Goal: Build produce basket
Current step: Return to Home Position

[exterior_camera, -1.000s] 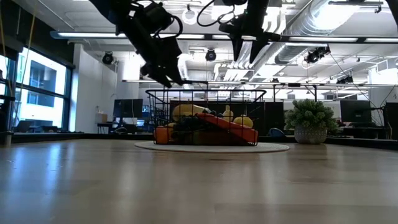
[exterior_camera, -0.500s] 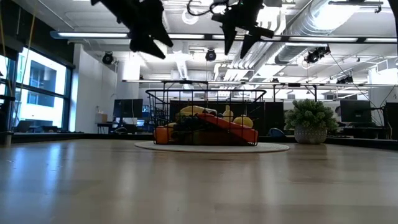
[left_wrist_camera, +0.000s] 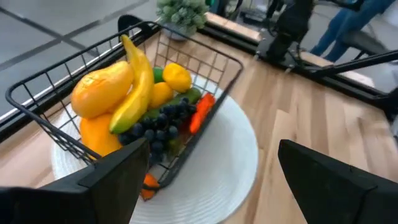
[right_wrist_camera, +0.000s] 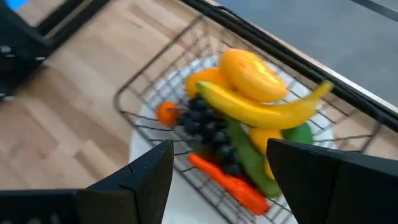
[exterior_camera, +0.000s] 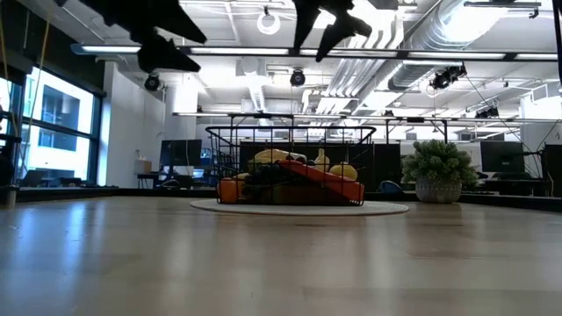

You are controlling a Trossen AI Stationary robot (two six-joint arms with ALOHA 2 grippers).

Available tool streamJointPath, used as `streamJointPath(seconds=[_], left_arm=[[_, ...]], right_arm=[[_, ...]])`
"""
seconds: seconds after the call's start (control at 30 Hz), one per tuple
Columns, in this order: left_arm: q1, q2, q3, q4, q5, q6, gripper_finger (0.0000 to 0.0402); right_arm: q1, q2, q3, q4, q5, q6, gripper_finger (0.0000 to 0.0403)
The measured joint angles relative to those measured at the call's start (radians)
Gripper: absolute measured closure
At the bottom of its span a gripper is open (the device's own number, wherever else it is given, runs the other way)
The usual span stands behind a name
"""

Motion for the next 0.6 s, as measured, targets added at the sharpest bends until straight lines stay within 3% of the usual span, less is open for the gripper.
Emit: streamJointPath(seconds=[0.23, 0.6], left_arm=[[-0.156, -0.18, -0.133, 0.077, -0.15, -0.049, 0.0057], [-0.293, -0.438, -0.341, 0.111, -0.179, -0.058, 0.0057]], right_arm=[[0.093, 0.0, 0.0, 0.112, 0.004, -0.007, 0.0164], [0.15, 0.0, 0.0, 0.245, 0.002, 0.014, 0.0164]])
